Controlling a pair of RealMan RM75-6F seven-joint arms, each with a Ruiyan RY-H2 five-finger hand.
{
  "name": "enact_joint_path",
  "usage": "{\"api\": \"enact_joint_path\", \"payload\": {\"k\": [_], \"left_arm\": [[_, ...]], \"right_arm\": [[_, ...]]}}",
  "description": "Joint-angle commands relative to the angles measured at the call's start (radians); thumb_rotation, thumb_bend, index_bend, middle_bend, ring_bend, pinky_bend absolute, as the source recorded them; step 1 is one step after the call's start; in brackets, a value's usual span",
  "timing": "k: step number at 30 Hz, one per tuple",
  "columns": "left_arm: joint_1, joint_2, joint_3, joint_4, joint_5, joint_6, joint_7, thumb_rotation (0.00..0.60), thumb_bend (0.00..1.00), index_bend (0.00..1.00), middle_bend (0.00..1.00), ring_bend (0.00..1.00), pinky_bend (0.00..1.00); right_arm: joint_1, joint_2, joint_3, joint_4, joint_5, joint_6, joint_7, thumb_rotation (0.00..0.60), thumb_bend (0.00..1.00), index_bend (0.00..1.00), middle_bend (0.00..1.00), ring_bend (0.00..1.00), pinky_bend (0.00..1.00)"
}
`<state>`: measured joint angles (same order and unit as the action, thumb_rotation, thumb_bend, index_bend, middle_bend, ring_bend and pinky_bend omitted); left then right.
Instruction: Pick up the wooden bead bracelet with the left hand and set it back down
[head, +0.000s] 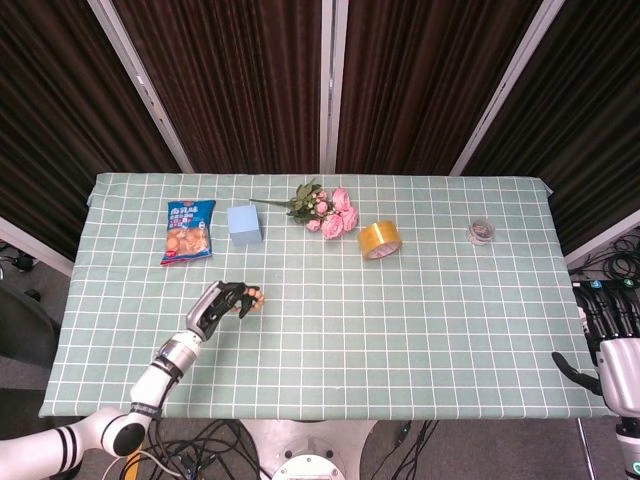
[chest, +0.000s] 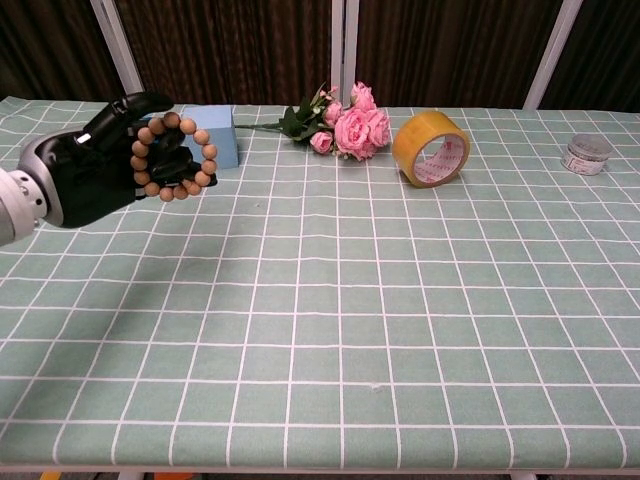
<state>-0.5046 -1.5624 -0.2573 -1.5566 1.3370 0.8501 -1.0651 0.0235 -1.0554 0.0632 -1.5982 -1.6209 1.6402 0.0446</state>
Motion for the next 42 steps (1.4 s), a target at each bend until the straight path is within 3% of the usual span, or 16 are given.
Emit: {"api": "enact_joint_path", "payload": {"k": [1,10,16,23,33,35,39,42], "left_arm": [[-0.005,-0.011,0.009,0.012,-0.006,0.014,0.024,0.238,0.48,0.72,0.80,0.42,0.17],[-0.013,-0.020,0.014,0.027,-0.034,0.009,0.036,0.189,0.48,0.73,0.81,0.43,0.17],[-0.018,-0.028,0.017,0.042,-0.044,0.004,0.041,0.188,0.50,0.73,0.80,0.43,0.17],[-0.023,-0.035,0.019,0.054,-0.048,-0.002,0.040,0.112,0.56,0.71,0.79,0.43,0.17],[-0.031,-0.045,0.026,0.070,-0.021,0.004,0.028,0.068,0.59,0.67,0.76,0.43,0.16],[-0.035,-0.048,0.027,0.078,-0.009,0.008,0.020,0.092,0.59,0.65,0.75,0.43,0.16],[-0.044,-0.051,0.033,0.092,0.021,0.015,0.010,0.284,0.59,0.63,0.73,0.43,0.16],[-0.048,-0.056,0.036,0.103,0.031,0.024,0.008,0.344,0.59,0.62,0.73,0.43,0.15]], "right_arm": [[0.000,-0.001,0.000,0.001,0.001,-0.001,0.002,0.600,0.08,0.00,0.08,0.00,0.00],[0.002,-0.003,0.002,0.001,0.005,-0.007,-0.001,0.600,0.08,0.00,0.08,0.00,0.00],[0.005,-0.005,0.003,0.003,0.009,-0.014,0.000,0.600,0.08,0.00,0.08,0.00,0.00],[0.007,-0.006,0.004,0.009,0.013,-0.019,0.007,0.600,0.08,0.00,0.08,0.00,0.00],[0.008,-0.007,0.006,0.016,0.022,-0.023,0.016,0.600,0.08,0.00,0.08,0.00,0.00],[0.008,-0.007,0.007,0.016,0.022,-0.024,0.016,0.600,0.08,0.00,0.08,0.00,0.00],[0.009,-0.007,0.007,0.015,0.023,-0.026,0.015,0.600,0.08,0.00,0.08,0.00,0.00],[0.009,-0.006,0.006,0.014,0.023,-0.026,0.014,0.600,0.08,0.00,0.08,0.00,0.00]]}}
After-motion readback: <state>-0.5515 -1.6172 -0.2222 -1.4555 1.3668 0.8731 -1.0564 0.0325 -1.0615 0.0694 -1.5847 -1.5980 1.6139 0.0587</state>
